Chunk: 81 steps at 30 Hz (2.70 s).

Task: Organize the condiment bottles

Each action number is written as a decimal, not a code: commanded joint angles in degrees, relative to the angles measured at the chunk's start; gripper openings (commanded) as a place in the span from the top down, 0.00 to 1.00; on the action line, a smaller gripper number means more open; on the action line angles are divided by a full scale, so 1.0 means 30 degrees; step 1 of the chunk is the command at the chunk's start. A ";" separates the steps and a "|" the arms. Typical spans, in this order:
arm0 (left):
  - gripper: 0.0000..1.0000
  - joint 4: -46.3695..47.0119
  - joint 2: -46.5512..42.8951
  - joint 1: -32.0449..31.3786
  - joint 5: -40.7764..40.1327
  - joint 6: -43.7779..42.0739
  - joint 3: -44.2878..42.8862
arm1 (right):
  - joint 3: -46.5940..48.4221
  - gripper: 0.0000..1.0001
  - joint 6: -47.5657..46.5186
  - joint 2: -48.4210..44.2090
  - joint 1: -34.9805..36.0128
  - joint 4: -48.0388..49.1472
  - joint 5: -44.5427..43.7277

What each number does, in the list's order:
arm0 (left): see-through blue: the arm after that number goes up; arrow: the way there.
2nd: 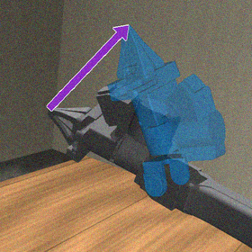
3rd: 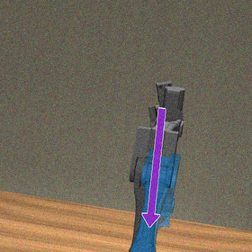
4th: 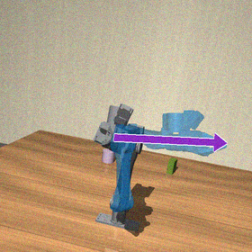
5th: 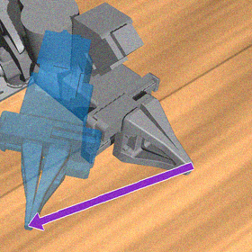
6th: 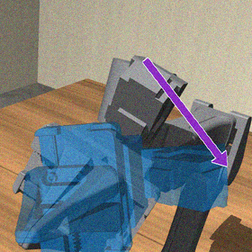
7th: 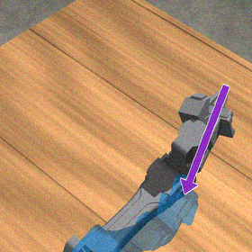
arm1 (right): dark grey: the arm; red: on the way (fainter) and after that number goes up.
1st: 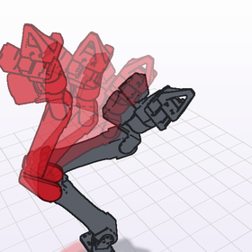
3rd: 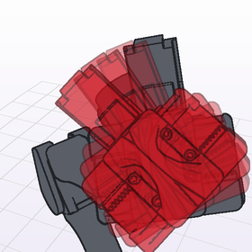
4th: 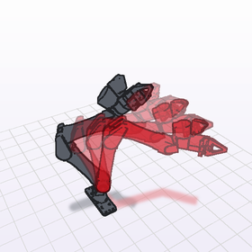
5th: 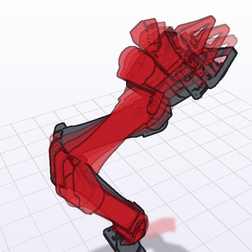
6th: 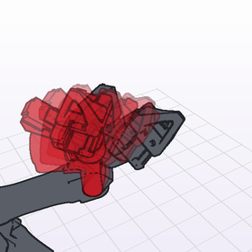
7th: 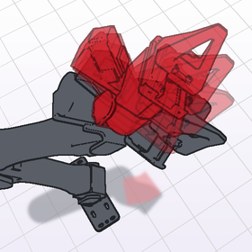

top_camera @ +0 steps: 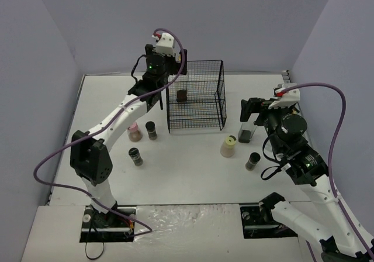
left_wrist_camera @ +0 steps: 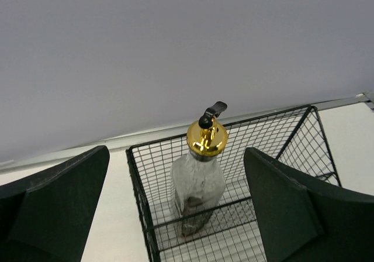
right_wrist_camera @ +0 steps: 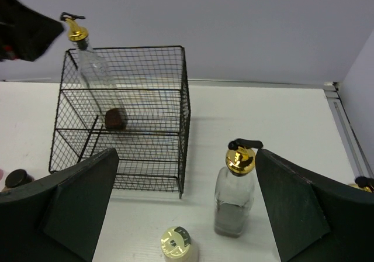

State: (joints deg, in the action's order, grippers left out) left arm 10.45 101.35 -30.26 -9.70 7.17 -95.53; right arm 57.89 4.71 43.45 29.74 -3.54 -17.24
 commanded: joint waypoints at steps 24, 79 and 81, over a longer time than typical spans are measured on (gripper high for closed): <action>0.03 -0.7352 -1.4024 0.0272 -0.0980 -0.0432 1.0684 | -0.4403 0.11 0.3289 0.3339 -0.0697 0.4788 -0.5458; 0.03 -0.6096 -1.5854 0.0419 -0.4296 -0.2209 1.2939 | -0.7896 0.73 -0.0327 0.5282 -0.4697 1.3319 -0.1244; 0.03 -0.6074 -1.5854 0.0419 -0.4296 -0.2213 1.2948 | -0.7778 0.81 -0.0480 0.5072 -0.4680 1.3266 -0.1157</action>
State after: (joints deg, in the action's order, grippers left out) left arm -11.71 53.84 -29.47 -21.52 1.46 -56.32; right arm 34.02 4.27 60.26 16.05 30.27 -20.45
